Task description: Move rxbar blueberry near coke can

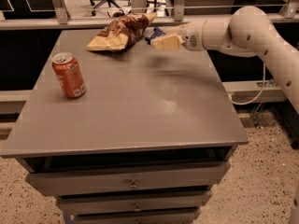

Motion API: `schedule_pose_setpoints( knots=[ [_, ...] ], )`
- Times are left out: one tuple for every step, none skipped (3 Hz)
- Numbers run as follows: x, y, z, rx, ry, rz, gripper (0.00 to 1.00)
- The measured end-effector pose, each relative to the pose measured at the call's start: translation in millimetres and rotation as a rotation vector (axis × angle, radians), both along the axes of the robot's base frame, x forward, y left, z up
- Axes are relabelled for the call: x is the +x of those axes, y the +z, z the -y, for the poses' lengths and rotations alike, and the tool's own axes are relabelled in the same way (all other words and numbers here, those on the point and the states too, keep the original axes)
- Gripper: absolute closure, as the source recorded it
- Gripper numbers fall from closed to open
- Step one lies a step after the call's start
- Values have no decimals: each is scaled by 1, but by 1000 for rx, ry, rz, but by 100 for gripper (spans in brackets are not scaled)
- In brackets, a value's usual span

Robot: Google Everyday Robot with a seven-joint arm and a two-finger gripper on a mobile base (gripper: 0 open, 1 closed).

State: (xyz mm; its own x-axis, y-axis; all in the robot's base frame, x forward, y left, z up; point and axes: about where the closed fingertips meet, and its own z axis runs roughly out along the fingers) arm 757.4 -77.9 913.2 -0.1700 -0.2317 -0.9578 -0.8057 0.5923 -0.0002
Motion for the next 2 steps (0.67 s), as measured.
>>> schedule_pose_setpoints(
  knots=[
    [-53, 9, -41, 12, 161, -4, 100],
    [-83, 9, -63, 0, 259, -5, 100]
  ],
)
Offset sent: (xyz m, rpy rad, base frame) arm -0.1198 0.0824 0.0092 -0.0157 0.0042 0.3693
